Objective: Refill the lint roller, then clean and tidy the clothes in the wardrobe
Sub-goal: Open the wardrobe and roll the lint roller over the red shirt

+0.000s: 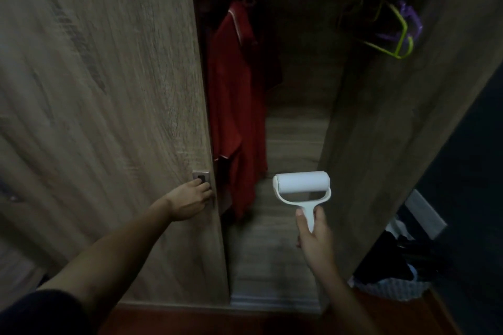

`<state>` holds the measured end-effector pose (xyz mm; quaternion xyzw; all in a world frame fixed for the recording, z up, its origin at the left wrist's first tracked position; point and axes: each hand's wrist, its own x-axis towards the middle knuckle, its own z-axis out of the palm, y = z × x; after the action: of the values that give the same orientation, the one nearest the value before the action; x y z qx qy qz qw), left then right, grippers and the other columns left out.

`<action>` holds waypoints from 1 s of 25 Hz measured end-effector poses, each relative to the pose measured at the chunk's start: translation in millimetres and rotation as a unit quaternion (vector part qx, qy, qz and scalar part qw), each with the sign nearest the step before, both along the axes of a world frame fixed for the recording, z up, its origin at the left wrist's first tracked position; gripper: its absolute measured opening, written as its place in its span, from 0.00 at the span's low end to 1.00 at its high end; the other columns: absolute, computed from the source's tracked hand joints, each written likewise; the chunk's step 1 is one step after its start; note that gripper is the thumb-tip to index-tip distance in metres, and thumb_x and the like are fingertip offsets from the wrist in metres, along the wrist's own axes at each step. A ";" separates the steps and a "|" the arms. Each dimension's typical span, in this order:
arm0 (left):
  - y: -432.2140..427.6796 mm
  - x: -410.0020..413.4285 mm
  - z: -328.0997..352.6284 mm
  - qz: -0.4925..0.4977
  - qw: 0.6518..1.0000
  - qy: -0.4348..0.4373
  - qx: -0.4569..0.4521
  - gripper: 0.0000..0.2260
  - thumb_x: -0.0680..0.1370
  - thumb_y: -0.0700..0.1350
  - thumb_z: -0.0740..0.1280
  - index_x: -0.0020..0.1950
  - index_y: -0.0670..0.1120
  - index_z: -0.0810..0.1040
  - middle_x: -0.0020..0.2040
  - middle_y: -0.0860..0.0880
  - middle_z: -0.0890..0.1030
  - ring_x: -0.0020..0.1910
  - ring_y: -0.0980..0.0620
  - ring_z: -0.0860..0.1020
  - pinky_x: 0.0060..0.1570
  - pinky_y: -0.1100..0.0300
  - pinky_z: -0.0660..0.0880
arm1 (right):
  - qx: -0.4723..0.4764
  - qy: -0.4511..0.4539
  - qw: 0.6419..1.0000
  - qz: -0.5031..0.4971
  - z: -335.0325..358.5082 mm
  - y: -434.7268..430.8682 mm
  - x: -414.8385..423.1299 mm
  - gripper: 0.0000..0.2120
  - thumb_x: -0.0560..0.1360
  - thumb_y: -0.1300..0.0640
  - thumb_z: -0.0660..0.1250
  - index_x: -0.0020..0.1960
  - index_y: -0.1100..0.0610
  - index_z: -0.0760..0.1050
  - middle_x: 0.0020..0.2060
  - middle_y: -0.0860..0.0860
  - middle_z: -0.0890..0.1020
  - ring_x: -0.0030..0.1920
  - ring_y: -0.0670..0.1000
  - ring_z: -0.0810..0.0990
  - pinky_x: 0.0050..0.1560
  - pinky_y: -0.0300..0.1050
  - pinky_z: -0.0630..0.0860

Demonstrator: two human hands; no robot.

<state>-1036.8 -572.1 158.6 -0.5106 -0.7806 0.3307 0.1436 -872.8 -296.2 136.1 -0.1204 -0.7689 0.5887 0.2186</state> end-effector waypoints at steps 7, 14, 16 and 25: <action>-75.0 -5.4 -1.1 0.059 0.998 -0.008 0.023 0.17 0.69 0.45 0.54 0.31 0.45 0.82 0.35 0.48 0.80 0.34 0.49 0.77 0.36 0.58 0.76 | 0.006 -0.005 0.999 0.038 2.3 -36.5 -20.5 0.03 0.77 0.52 0.62 0.45 0.47 0.69 0.27 0.39 0.77 0.29 0.45 0.74 0.37 0.51 0.74; -91.8 -9.8 8.2 0.016 0.993 0.030 0.113 0.18 0.73 0.49 0.57 0.30 0.46 0.81 0.32 0.48 0.80 0.32 0.49 0.78 0.28 0.59 0.73 | 0.002 0.014 0.999 0.052 4.6 -48.3 -42.2 0.04 0.75 0.48 0.61 0.45 0.47 0.69 0.27 0.40 0.76 0.29 0.46 0.73 0.35 0.47 0.72; -62.3 -10.3 20.5 -0.011 0.959 0.058 0.279 0.15 0.75 0.47 0.60 0.32 0.43 0.79 0.32 0.45 0.78 0.33 0.45 0.77 0.34 0.55 0.75 | 0.003 0.012 0.999 0.049 4.0 -47.7 -47.2 0.03 0.77 0.50 0.62 0.45 0.47 0.69 0.27 0.40 0.76 0.28 0.46 0.73 0.34 0.47 0.72; 94.4 -46.5 140.1 0.339 0.520 -0.130 0.774 0.23 0.77 0.51 0.64 0.65 0.37 0.67 0.60 0.35 0.75 0.61 0.36 0.72 0.59 0.47 0.70 | -0.022 0.010 1.000 0.000 8.1 -20.2 -58.8 0.06 0.78 0.55 0.61 0.43 0.54 0.68 0.26 0.51 0.72 0.22 0.44 0.69 0.27 0.43 0.70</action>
<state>-1083.4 -477.7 298.7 0.0673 -0.8531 -0.4494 0.2564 -931.6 -316.4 144.2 -0.1189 -0.7533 0.6071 0.2234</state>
